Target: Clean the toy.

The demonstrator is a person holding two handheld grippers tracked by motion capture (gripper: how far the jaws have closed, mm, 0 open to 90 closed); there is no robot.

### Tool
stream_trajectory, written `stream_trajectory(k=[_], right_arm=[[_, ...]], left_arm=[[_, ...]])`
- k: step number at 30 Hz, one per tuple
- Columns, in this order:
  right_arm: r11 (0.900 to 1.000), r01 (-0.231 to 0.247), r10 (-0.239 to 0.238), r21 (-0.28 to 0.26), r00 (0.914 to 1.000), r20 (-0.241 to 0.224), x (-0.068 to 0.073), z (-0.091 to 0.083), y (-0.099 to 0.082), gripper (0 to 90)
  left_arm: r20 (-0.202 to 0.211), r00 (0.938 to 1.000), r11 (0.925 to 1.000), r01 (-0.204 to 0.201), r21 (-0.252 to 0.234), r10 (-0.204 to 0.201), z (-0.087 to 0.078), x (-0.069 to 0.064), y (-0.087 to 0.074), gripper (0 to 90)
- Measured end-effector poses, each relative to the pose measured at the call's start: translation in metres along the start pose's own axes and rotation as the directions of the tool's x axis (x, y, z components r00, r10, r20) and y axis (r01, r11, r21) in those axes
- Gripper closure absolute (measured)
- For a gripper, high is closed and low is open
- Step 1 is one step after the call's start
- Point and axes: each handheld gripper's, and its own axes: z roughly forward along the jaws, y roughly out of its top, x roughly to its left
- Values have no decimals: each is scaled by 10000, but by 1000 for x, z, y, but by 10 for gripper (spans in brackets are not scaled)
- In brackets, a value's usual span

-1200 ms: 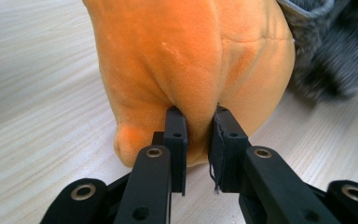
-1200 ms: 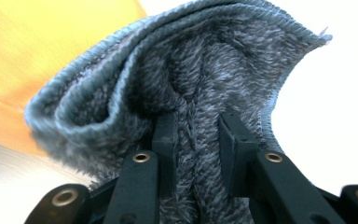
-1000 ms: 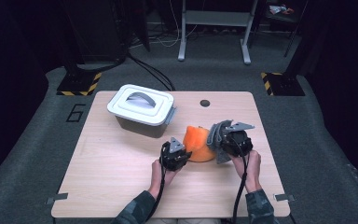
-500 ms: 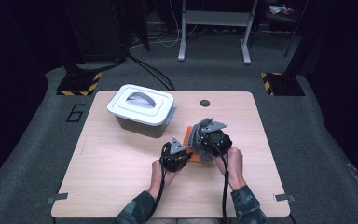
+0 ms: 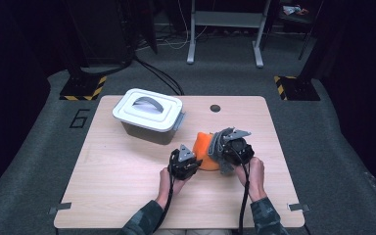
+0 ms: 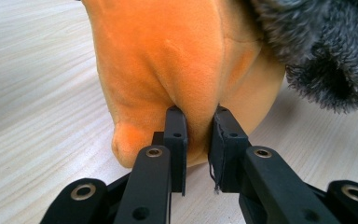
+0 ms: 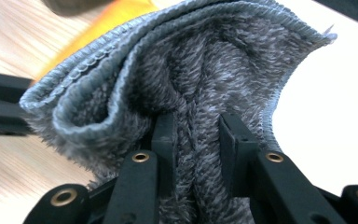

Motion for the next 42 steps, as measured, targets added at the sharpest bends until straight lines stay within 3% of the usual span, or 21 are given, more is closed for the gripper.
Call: stream_trajectory(k=[16,27,34,38,42], right_arm=[[9953,-599,572,761,9977,374,-24,18,-28,703],[9891,-880,860,1181,9961,222,-32,31,-39,702],[9913,-1217,1211,497,9925,148,-35,6,-31,703],[9944,-1045,1043,-138,9945,-98,-29,-11,-17,703],[9975,-660,643,-271,9961,-604,-16,-12,-7,702]], left_arm=[[-8,10000,10000,-27,-1,27,1,1,0,780],[-46,10000,10000,20,6,-20,0,1,-1,780],[-63,9999,9999,100,7,-100,0,4,-2,779],[-74,9999,10000,93,13,-93,1,4,-2,779],[-88,9999,9999,96,28,-96,1,4,-2,778]])
